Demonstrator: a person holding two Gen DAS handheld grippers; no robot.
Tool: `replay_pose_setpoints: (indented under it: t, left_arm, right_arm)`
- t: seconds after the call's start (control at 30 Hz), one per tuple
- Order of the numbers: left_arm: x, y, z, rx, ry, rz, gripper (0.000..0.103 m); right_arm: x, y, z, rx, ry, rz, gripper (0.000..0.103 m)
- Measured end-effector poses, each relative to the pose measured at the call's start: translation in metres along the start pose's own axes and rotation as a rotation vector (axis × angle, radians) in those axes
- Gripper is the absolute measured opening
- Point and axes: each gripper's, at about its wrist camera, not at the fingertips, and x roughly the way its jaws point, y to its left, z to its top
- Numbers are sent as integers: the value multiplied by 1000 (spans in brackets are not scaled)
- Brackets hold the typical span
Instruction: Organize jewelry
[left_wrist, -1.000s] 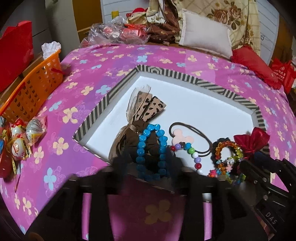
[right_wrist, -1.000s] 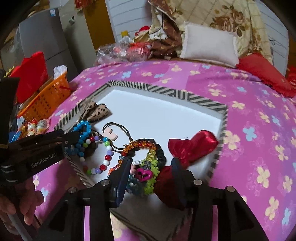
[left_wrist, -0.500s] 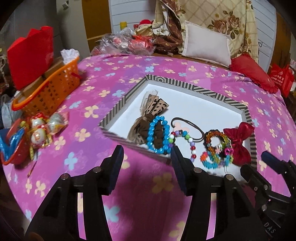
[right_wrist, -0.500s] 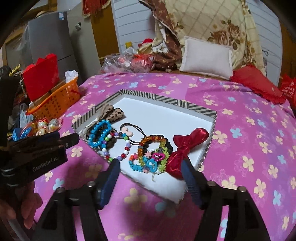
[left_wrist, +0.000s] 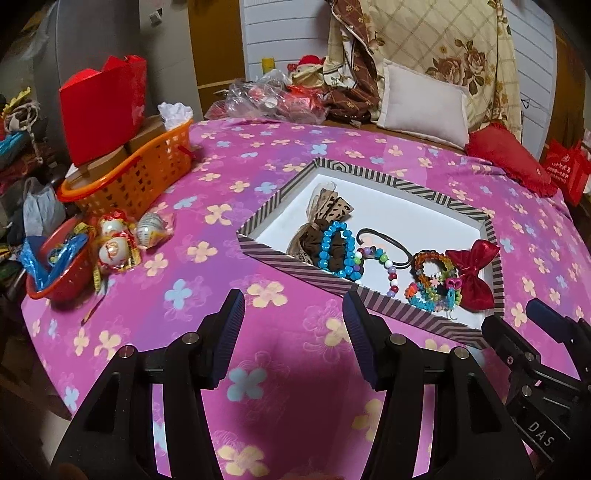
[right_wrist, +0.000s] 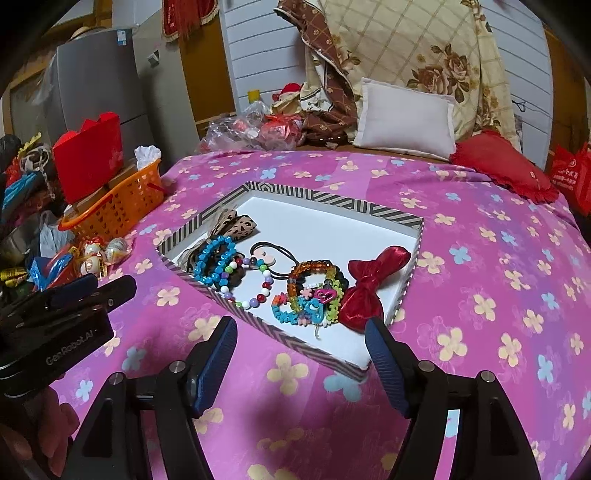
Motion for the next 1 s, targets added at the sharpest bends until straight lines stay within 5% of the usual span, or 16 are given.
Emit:
replay_pose_setpoints:
  t: [1.0]
  left_arm:
    - [-9, -2, -12, 12, -56, 27, 55]
  right_arm:
    - [8, 4, -12, 6, 45, -19, 75]
